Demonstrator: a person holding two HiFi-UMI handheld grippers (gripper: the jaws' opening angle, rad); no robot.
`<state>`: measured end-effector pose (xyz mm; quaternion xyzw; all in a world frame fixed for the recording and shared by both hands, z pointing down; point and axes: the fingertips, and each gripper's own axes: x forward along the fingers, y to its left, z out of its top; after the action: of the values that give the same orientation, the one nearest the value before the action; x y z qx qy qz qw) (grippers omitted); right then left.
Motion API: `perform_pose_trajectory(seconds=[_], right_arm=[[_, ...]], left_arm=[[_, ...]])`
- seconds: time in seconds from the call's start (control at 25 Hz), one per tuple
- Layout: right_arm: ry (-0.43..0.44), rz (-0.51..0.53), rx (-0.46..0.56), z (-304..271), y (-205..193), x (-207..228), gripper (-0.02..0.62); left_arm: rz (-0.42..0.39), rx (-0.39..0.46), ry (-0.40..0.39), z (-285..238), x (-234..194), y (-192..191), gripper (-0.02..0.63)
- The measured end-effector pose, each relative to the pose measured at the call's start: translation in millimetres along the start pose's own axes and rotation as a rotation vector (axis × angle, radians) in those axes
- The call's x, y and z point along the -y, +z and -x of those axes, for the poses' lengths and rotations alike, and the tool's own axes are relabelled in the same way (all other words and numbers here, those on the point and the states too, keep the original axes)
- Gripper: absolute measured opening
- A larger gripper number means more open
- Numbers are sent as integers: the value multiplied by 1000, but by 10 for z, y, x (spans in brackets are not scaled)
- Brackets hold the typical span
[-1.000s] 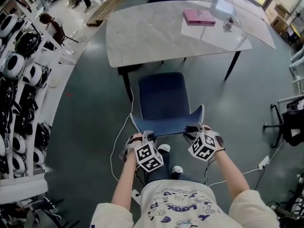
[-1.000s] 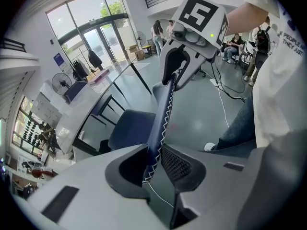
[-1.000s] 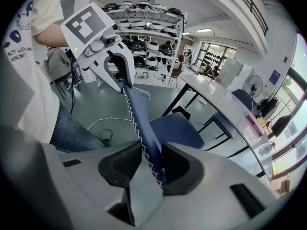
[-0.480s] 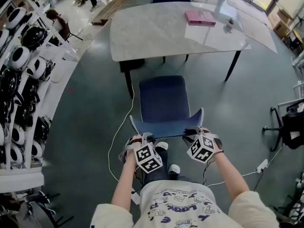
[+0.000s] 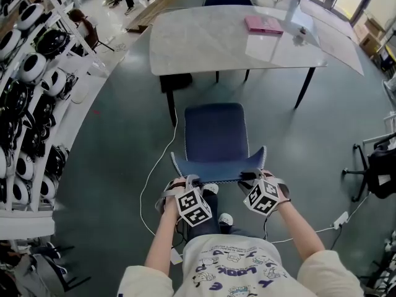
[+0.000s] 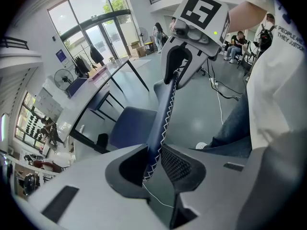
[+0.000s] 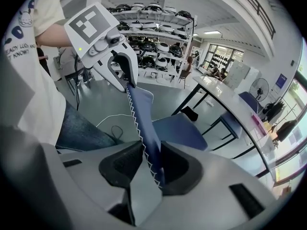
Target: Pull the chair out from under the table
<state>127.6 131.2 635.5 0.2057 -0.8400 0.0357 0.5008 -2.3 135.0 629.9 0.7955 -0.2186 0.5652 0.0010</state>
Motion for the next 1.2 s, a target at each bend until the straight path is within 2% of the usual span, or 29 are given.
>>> perform_pose_trajectory(seconds=[0.16, 1.2], right_arm=[[3, 2, 1, 61, -62, -107, 125], [21, 27, 10, 272, -326, -576, 121]], left_arm=[[-5, -22, -10, 43, 141, -25, 100], [28, -30, -15, 216, 725, -51, 98]])
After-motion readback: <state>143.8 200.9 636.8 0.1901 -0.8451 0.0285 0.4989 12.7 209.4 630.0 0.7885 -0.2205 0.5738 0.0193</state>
